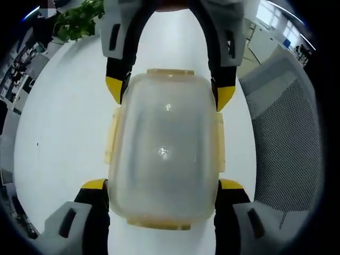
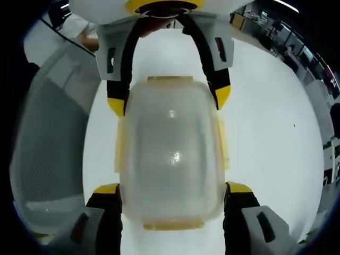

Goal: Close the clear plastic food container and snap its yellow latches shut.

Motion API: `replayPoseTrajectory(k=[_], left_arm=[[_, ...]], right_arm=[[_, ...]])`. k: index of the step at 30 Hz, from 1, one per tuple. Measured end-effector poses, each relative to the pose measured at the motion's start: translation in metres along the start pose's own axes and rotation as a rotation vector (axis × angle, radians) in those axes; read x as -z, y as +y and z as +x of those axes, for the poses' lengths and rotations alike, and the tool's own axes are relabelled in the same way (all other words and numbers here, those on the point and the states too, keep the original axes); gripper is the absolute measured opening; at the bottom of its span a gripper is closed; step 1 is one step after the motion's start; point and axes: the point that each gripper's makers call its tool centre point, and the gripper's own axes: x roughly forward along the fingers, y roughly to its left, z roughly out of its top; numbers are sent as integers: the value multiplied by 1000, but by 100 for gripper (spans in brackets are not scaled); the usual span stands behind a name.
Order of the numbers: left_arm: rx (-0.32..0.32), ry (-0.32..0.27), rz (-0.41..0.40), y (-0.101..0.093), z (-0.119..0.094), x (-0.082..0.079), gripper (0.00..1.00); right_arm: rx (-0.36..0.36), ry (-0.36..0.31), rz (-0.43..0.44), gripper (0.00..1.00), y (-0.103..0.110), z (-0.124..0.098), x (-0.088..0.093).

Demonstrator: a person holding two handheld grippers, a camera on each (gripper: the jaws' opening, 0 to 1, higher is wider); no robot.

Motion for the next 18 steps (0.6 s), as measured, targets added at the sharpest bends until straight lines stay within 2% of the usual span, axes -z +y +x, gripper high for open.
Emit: replayPoseTrajectory(k=[18], left_arm=[[-1, -13, -7, -2, -10, 29, 81]], right_arm=[[-1, 15, -1, 79, 5, 12, -29]])
